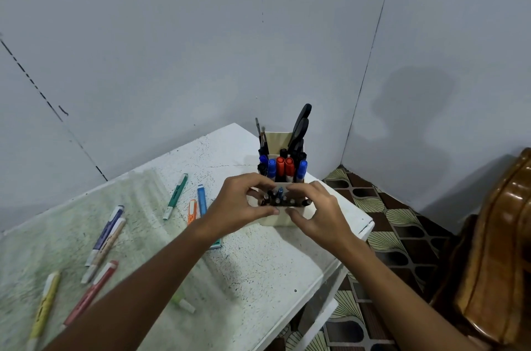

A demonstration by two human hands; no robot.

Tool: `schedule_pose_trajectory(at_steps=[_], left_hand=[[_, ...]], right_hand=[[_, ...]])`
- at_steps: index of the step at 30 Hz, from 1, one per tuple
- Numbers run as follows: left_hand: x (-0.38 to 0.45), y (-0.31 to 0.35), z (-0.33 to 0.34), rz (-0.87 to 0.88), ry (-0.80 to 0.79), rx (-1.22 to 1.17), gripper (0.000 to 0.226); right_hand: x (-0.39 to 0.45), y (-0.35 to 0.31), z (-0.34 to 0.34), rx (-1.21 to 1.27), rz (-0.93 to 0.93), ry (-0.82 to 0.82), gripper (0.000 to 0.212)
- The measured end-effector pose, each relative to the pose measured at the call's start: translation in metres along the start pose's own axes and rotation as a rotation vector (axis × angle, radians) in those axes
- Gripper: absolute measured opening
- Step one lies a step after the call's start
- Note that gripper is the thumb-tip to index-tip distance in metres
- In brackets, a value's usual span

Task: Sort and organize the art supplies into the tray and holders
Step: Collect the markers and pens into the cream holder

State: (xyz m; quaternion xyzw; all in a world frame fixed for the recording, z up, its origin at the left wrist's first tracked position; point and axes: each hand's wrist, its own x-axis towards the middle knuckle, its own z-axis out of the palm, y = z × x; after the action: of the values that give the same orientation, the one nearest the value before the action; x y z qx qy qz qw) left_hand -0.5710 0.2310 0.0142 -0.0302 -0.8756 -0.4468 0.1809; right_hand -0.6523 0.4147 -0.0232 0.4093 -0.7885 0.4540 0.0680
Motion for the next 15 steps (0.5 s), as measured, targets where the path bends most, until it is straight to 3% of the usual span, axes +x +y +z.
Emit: schedule_pose_trajectory(at_steps=[5,9,15], left_hand=[[-0.003,-0.005,0.002,0.01,0.055,0.015,0.042],[-0.006,-0.014,0.002,0.059,0.078,0.036,0.035],[-0.009,-0.013,0.001,-0.022,0.094,-0.068,0.055]], right_hand=[[-0.001,0.0,0.0,0.187,0.098,0.041,0.048],[-0.004,0.008,0.005,0.072,0.061,0.113,0.035],[-0.004,0.015,0.009,0.032,0.01,0.149,0.026]])
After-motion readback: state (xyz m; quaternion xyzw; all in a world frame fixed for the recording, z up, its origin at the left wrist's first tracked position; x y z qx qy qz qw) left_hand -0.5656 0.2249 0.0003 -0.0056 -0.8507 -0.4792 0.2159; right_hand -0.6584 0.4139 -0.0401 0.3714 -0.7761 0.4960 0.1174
